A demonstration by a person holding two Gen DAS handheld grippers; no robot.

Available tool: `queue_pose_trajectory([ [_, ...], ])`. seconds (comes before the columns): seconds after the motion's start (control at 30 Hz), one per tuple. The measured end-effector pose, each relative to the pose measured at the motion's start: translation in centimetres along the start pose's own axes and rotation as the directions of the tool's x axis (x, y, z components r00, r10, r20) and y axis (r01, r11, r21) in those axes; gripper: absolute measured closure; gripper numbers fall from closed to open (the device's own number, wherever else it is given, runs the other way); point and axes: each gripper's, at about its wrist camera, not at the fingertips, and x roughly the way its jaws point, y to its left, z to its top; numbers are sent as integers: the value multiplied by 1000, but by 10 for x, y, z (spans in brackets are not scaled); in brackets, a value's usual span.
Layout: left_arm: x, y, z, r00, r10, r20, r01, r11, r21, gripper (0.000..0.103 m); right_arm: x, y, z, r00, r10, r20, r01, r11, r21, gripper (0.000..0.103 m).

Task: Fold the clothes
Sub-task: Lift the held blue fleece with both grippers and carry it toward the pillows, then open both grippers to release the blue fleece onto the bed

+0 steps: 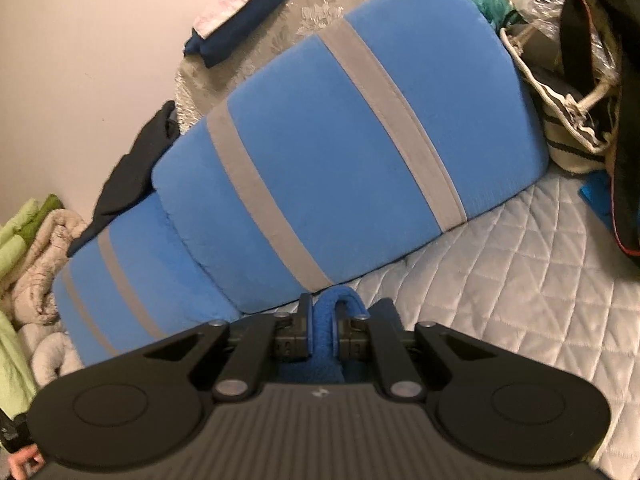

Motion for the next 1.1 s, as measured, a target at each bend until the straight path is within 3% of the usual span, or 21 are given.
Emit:
queue_pose_trajectory([
  [0.47,71,26,-8,992,88,-93,-96,991,-89,87,80,-22,-7,990,-101,-97,97,994,-46,94],
  [1.1,122,33,-3,989,127,-82,-138,978,-154,87,153,-30,4,981,-148,-123,138,987,-86,93],
])
